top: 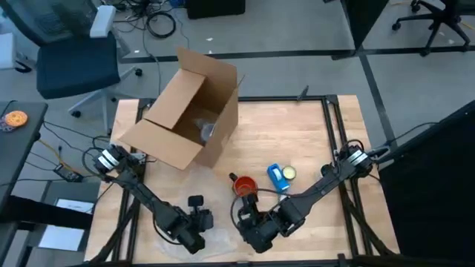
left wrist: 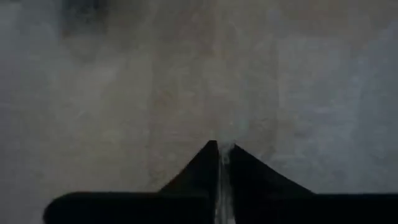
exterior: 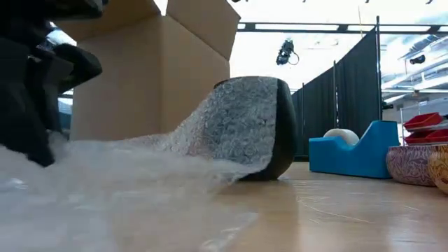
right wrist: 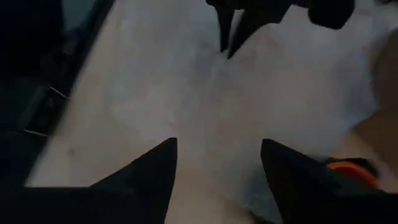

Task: Wrap mug
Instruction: Wrap the mug with the bubble wrap

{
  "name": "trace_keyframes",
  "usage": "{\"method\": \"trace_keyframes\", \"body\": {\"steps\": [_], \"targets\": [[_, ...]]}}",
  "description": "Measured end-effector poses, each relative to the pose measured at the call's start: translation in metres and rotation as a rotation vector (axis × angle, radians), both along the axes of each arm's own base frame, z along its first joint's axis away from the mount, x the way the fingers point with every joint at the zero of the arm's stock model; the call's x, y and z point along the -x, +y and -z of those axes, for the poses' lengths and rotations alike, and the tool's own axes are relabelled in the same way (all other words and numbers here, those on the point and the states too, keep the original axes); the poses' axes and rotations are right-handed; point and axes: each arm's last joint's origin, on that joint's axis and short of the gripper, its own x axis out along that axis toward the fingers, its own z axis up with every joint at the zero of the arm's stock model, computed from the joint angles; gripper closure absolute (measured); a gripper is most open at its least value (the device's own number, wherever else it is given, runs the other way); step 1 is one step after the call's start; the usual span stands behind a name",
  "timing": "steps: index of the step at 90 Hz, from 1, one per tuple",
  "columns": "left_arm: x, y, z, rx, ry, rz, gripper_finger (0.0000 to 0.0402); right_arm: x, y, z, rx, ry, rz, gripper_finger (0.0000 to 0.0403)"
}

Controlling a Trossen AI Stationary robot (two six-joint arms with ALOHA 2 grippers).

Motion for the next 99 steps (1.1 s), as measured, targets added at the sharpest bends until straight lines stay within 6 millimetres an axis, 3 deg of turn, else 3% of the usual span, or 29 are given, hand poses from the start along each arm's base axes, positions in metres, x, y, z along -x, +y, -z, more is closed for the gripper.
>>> {"method": "trace_keyframes", "body": {"steps": [26,37,47,57,75,99], "targets": [[-0.004,-0.013,-0.074,-0.16,-0.038,0.004,0.0401,0.017,0.032,-0.033,0.278,-0.146,-0.181,0.0178],[0.001,-0.015,-0.105,-0.233,-0.071,-0.014,0.0401,0.031,0.045,-0.037,0.382,-0.157,-0.209,0.0178],[0.009,-0.015,-0.126,-0.281,-0.091,-0.044,0.0402,0.043,0.054,-0.037,0.375,-0.17,-0.181,0.0181],[0.016,-0.016,-0.14,-0.313,-0.126,-0.072,0.0402,0.049,0.06,-0.037,0.261,-0.194,-0.096,0.0186],[0.019,-0.021,-0.156,-0.305,-0.198,-0.07,0.0402,0.049,0.044,-0.031,0.269,-0.156,0.049,0.0188],[0.028,-0.031,-0.171,-0.327,-0.286,-0.04,0.0402,0.029,0.012,-0.022,0.211,-0.067,0.164,0.0188]]}}
